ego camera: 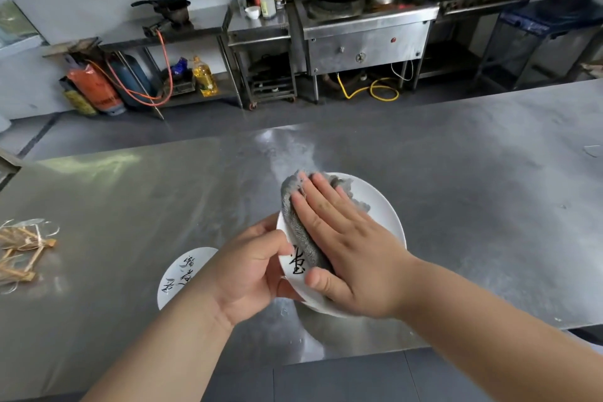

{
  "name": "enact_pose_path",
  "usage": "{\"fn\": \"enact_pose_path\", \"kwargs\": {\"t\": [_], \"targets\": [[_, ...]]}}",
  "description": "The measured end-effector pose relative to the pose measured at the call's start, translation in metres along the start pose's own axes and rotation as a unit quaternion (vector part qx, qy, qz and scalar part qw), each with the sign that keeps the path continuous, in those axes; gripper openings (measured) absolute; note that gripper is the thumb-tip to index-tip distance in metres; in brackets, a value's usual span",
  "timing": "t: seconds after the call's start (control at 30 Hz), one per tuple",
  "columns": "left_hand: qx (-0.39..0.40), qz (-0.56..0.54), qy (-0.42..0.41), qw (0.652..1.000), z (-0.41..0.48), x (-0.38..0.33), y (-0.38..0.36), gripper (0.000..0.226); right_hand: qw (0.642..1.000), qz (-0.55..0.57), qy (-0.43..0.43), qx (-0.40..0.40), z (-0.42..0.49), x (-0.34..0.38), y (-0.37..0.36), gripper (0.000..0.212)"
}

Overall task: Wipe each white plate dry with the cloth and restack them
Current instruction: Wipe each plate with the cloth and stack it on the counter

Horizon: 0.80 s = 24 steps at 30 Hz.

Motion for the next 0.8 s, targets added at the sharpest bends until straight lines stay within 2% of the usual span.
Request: {"fn": "enact_pose_path", "kwargs": {"t": [0.13,0.23,0.3,0.33,0.47,0.53,0.6,0.7,0.8], "targets": [[-0.006,0.048,0.028,0.998,-0.004,-0.012,0.008,0.049,0.999,-0.026,-0.016,-0.041,0.008,-0.013,0.001,0.080],[-0.024,0.084,0.025,0.996,-0.007,-0.016,0.014,0.046,0.992,-0.036,-0.118,-0.034,0.008,-0.034,0.002,0.071],[-0.027,0.142,0.003,0.990,-0.007,-0.016,0.011,0.042,0.981,-0.023,-0.194,-0.017,0.008,-0.040,0.001,0.064],[-0.020,0.181,-0.006,0.983,-0.007,-0.016,0.008,0.041,0.979,-0.022,-0.203,-0.022,0.009,-0.039,0.001,0.061],[0.014,0.273,-0.013,0.962,-0.003,-0.018,0.002,0.041,0.993,-0.034,-0.083,-0.079,0.023,-0.018,0.013,0.049],[-0.023,0.268,-0.026,0.963,-0.002,-0.021,0.003,0.034,0.994,-0.039,-0.094,-0.046,0.030,-0.018,0.020,0.050],[-0.094,0.219,-0.044,0.970,-0.004,-0.019,0.004,0.027,0.982,-0.017,-0.185,-0.031,0.027,-0.033,0.022,0.043],[-0.172,0.120,-0.033,0.977,-0.009,0.002,0.005,0.017,0.940,0.072,-0.326,-0.073,0.013,-0.057,0.022,0.035],[-0.209,0.143,-0.031,0.967,-0.012,0.020,-0.003,0.035,0.931,0.085,-0.352,-0.046,0.004,-0.062,0.020,0.035]]}}
Point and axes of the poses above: each hand's wrist, its own z-axis towards the middle knuckle, its own y-axis out of the back of the hand, x = y × z, the point moved 3 cm from there along z, towards the middle knuckle, and after that the axes turned 2 degrees about -y, right-handed, at the moved point
